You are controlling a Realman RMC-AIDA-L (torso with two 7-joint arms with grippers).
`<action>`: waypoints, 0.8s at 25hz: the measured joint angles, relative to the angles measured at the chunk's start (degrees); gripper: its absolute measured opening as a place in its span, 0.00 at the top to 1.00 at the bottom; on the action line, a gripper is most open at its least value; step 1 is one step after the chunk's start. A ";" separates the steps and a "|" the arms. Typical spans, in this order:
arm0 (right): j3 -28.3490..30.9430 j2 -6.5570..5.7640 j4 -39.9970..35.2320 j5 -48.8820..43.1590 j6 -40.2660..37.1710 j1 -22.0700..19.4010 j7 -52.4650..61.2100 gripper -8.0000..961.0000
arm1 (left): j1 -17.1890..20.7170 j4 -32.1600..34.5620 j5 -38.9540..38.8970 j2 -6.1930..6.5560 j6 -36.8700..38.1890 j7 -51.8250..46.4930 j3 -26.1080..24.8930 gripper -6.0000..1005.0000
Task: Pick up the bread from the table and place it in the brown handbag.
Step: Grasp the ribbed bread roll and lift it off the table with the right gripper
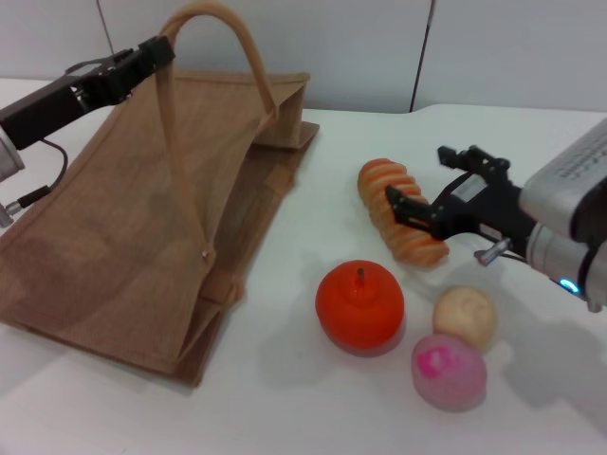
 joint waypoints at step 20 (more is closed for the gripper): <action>1.07 6.55 9.76 0.04 -11.03 8.39 -0.94 0.14 | -0.28 -0.14 -0.67 -0.20 4.59 0.26 0.06 0.89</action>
